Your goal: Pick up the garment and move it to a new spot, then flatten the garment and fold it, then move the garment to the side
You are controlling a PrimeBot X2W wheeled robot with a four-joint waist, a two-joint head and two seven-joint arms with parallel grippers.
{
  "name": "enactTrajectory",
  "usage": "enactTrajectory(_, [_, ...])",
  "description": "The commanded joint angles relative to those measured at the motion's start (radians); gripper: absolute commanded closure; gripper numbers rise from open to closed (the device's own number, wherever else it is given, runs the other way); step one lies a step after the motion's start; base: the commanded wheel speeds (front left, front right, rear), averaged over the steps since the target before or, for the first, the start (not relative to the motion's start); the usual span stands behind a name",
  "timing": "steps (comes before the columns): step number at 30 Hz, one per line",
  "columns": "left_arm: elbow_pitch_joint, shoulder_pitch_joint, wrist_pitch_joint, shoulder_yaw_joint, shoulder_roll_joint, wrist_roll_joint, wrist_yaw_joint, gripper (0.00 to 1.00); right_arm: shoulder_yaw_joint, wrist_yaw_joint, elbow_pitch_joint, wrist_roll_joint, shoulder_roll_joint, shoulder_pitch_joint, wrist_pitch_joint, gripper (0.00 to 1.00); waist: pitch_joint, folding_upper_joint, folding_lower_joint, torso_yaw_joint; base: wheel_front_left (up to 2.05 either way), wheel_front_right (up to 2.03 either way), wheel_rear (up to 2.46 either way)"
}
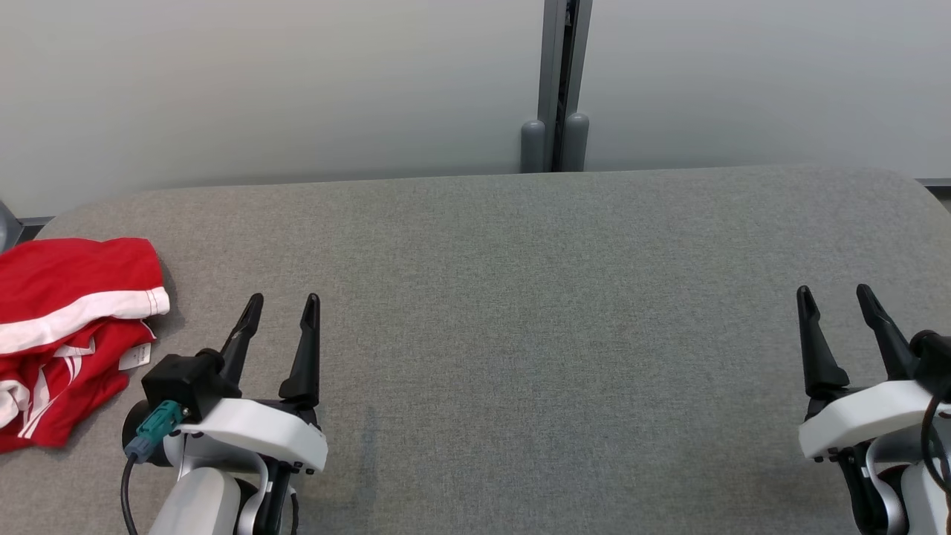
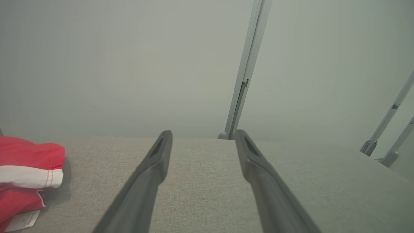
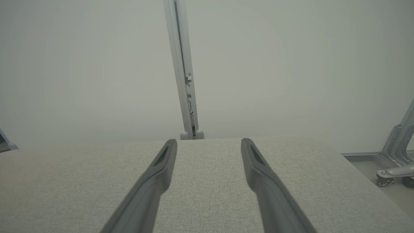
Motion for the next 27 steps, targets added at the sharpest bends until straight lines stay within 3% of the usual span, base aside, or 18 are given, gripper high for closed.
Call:
enactTrajectory(1, [-0.002,-0.004,0.0,0.01,0.009,0.023,0.007,0.0,0.006,0.004,-0.005,-0.022,-0.005,0.01,-0.019,0.0,0.001,0.0,0.0,0.0,0.0,0.0,0.0])
enactTrajectory(27, [0.017,0.04,0.028,0.077,0.003,0.138,0.032,0.0,0.06,0.005,0.034,-0.112,0.065,0.034,-0.153,0.0,0.014,0.0,0.0,0.002,0.0,0.0,0.0])
